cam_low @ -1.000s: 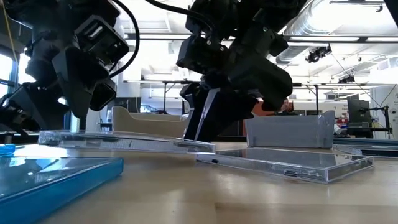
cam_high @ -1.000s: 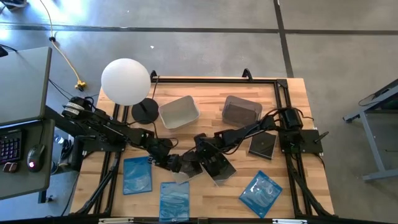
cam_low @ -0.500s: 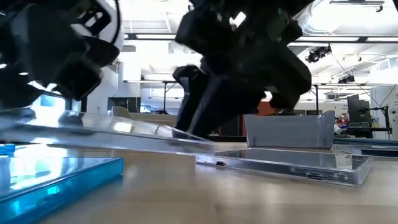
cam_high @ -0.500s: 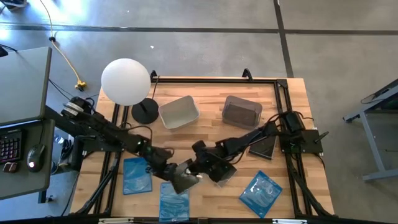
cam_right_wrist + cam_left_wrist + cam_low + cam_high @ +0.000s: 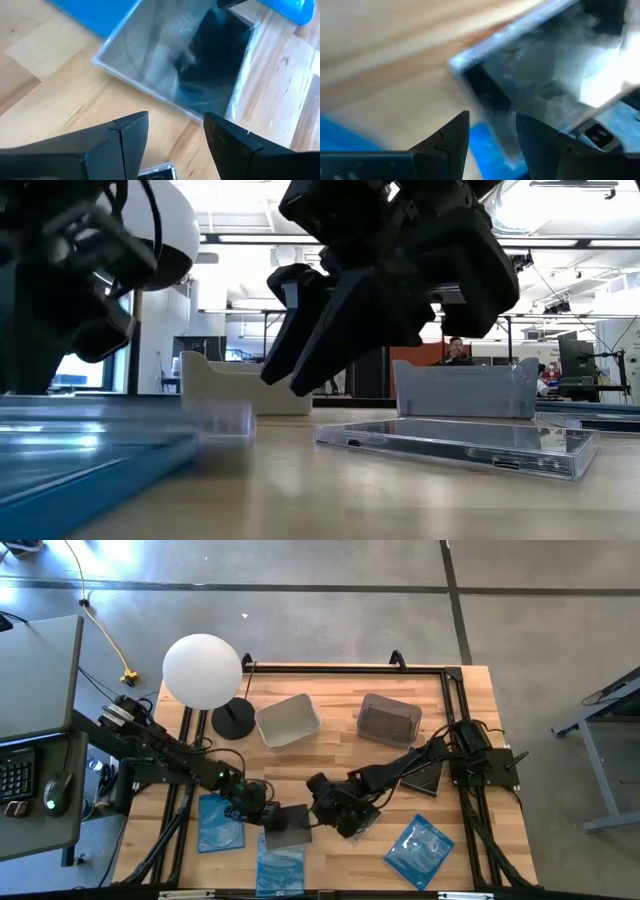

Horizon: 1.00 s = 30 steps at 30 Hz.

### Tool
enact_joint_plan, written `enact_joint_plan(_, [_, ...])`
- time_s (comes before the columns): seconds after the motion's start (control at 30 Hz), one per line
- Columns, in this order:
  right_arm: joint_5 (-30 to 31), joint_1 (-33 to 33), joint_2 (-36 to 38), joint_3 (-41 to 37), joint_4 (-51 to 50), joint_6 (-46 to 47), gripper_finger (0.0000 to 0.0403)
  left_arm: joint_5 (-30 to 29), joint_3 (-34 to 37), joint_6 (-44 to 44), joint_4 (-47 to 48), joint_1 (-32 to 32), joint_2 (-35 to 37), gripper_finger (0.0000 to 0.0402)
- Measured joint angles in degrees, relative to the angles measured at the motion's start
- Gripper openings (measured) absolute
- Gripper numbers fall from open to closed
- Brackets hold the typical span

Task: Pick & place jewel cases by type
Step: Put the bottom left black CD case into the gray bin

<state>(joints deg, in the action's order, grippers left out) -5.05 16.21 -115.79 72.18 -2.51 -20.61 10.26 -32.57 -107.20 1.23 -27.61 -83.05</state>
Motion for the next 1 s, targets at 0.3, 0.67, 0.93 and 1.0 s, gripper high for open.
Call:
enact_joint_plan(0.3, [0.04, 0.0, 0.0, -0.02, -1.44, 2.32, 0.0188, 0.25, 0.08, 0.39, 1.71, -0.07, 0.0, 0.0158])
enact_joint_plan(0.67, [0.12, -0.09, 0.0, -0.13, -1.48, 2.13, 0.0188, -3.38, 0.21, 0.42, -1.52, -0.09, -0.04, 0.0158])
enact_joint_plan(0.93, [0.06, -0.49, -1.98, -0.24, -0.65, 2.19, 0.0188, -3.76, 0.34, 0.38, -3.26, -0.02, -0.07, 0.0158])
enact_joint_plan(1.0, [0.46, -0.7, -2.48, -0.25, -0.2, 2.17, 0.0188, -3.0, 0.34, 0.21, -3.14, 0.37, -0.07, 0.0158])
